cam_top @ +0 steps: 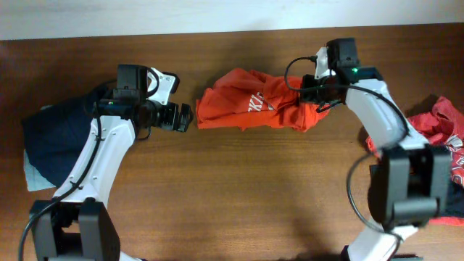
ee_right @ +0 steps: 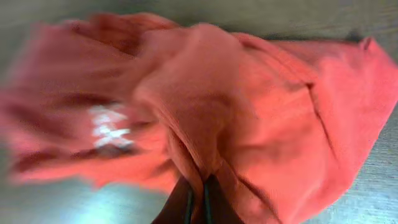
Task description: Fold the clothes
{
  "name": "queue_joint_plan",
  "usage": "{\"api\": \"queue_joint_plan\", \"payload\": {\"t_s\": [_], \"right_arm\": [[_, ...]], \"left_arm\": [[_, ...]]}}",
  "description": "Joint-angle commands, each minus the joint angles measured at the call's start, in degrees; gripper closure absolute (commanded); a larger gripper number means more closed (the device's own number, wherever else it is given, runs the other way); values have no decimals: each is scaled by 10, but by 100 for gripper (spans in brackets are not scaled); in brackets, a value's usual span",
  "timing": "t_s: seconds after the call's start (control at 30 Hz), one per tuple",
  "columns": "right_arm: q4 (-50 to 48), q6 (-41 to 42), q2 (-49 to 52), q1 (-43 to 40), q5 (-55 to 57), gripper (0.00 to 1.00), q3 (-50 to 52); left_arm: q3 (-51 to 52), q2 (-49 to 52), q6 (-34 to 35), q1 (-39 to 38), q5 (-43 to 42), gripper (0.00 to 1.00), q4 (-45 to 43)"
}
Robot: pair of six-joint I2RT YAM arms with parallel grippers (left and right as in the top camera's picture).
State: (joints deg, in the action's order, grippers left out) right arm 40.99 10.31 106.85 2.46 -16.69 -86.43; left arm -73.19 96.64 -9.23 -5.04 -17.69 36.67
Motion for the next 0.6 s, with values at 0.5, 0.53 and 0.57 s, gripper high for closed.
{"api": "queue_joint_plan", "payload": {"t_s": [0.5, 0.53, 0.57], "right_arm": [[59, -88, -289, 21, -71, 95, -51], [57, -80, -289, 21, -59, 95, -51], [57, -53, -289, 20, -24, 96, -52]], "left_arm": [[-9, 1, -5, -7, -172, 1, -110], [-9, 1, -5, -10, -171, 1, -110], [-9, 1, -5, -12, -170, 1, -110]]}}
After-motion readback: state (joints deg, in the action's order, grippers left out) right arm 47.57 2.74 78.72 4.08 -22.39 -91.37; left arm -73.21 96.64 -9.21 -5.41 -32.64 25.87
